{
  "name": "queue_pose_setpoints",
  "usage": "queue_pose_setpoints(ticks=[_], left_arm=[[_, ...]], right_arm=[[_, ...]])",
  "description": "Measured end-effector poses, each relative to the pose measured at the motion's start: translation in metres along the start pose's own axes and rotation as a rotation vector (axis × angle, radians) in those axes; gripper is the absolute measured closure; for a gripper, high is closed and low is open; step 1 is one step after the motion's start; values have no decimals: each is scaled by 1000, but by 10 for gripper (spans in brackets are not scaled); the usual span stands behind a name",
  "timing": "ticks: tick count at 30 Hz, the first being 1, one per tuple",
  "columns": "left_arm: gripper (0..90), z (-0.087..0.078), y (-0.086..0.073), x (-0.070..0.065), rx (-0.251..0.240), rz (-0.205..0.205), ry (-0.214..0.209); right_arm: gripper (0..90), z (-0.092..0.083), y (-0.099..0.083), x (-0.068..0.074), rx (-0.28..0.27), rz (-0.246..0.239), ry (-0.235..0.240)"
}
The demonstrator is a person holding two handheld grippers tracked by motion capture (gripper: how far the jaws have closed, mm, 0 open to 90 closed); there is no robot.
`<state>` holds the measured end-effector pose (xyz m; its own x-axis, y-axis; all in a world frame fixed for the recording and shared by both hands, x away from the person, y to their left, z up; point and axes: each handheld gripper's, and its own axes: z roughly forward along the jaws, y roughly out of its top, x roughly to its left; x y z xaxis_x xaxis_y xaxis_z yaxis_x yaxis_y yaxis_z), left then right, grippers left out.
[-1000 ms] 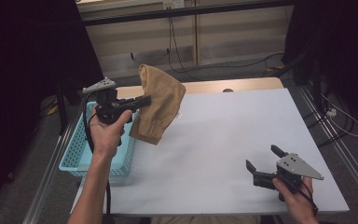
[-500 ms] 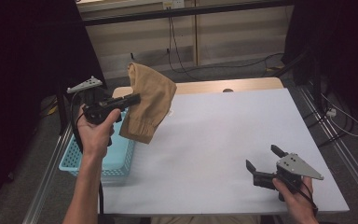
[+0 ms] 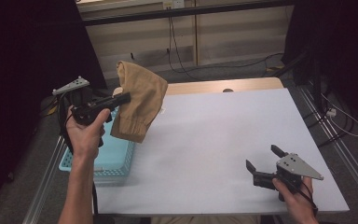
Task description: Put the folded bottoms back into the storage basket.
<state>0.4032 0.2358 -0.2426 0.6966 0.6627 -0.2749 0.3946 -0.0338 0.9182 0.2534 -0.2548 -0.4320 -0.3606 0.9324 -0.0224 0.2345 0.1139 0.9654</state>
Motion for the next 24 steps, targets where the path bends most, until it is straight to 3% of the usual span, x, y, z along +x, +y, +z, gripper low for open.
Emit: queue_pose_setpoints(ticks=[10, 18, 24], left_arm=[[863, -16, 2, 7, -16, -9, 21], [863, -20, -1, 10, 5, 1, 60], [863, -33, -3, 16, -9, -8, 83]], right_arm=[[21, 0, 0, 0, 0, -2, 2], [21, 2, 0, 0, 5, -6, -6], [21, 4, 0, 1, 10, -4, -2]])
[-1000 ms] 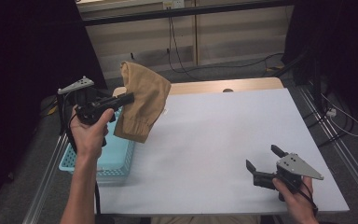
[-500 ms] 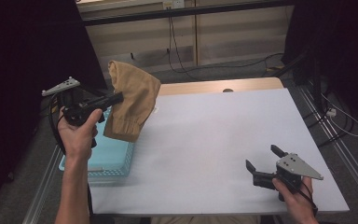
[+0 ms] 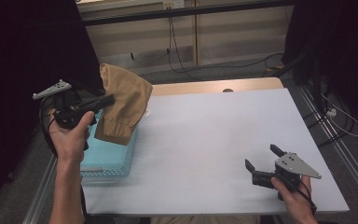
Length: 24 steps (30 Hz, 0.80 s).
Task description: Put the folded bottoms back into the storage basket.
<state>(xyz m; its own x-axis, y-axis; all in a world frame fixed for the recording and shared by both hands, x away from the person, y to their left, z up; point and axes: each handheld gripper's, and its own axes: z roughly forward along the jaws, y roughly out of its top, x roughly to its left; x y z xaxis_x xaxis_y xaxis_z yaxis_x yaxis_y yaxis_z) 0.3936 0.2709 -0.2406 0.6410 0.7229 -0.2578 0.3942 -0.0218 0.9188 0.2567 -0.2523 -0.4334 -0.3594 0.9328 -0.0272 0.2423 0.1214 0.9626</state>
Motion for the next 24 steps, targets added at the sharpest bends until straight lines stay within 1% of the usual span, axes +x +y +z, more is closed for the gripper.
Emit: queue_pose_setpoints(ticks=[8, 11, 13, 19, 23, 24], left_arm=[[863, -17, -5, 15, -20, -43, 29], [863, -20, -7, 18, -9, -44, 47], [863, -21, -9, 21, -9, -54, 51], [863, -23, -14, 28, 9, -64, 69], [863, -23, -18, 33, 20, -82, 85], [863, -23, -19, 35, 29, -85, 90]], right_arm=[[21, 0, 1, 1, -6, -2, 8], [21, 1, 1, 1, -6, -5, 12], [21, 1, 1, 2, -6, -5, 17], [21, 4, 2, 3, -5, -7, 25], [21, 6, 2, 4, -5, -11, 36], [21, 6, 3, 4, -5, -12, 36]])
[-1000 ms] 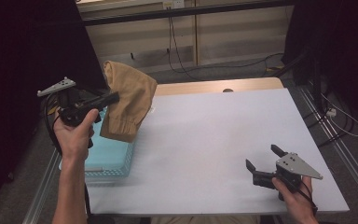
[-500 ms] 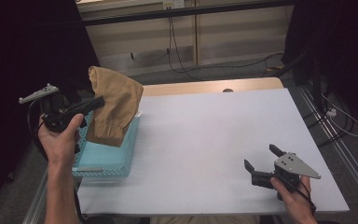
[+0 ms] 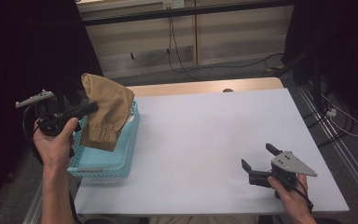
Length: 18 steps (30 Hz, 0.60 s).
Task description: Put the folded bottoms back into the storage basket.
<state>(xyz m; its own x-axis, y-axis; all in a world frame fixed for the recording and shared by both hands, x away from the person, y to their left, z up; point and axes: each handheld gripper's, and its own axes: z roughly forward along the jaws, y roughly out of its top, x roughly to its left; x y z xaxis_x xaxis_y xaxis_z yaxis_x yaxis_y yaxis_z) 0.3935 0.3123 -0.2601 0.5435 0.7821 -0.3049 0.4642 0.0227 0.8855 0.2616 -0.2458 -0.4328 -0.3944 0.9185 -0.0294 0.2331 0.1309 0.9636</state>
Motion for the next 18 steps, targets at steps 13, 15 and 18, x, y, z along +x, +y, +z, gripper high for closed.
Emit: queue_pose_setpoints(ticks=[13, 15, 18], left_arm=[[863, 9, -10, 16, 36, -39, 28], [863, 10, -12, 18, 40, -43, 35], [863, 13, -14, 22, 55, -45, 40]], right_arm=[[21, 2, 0, 0, -1, -2, 9], [21, 2, 0, -1, 0, 1, 6], [21, 3, 0, -1, 1, 2, 7]])
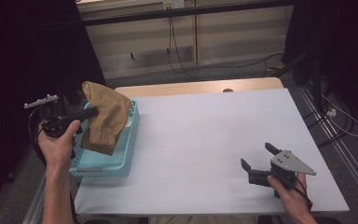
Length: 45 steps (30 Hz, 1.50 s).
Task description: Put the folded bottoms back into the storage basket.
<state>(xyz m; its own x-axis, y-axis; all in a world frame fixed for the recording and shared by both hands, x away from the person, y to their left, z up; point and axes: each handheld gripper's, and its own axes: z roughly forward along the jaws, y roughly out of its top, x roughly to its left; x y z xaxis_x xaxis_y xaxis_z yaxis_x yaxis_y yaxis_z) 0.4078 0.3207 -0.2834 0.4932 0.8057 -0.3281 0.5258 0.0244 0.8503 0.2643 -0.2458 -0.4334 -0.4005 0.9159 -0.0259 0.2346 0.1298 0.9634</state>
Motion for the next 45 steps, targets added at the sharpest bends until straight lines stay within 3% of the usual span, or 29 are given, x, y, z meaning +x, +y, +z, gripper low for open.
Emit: queue_pose_setpoints(ticks=[18, 23, 40, 45], left_arm=[[863, 9, -8, 13, 20, -30, 20], [863, 13, -10, 15, 39, -18, 18], [863, 34, -22, 25, 108, -41, 24], [863, 37, -24, 27, 119, -46, 7]], right_arm=[[21, 0, 0, 0, 0, -2, 1], [21, 0, 0, 0, 2, -3, 1], [21, 0, 0, 1, 7, -2, 7], [21, 1, 0, 1, 8, -4, 8]])
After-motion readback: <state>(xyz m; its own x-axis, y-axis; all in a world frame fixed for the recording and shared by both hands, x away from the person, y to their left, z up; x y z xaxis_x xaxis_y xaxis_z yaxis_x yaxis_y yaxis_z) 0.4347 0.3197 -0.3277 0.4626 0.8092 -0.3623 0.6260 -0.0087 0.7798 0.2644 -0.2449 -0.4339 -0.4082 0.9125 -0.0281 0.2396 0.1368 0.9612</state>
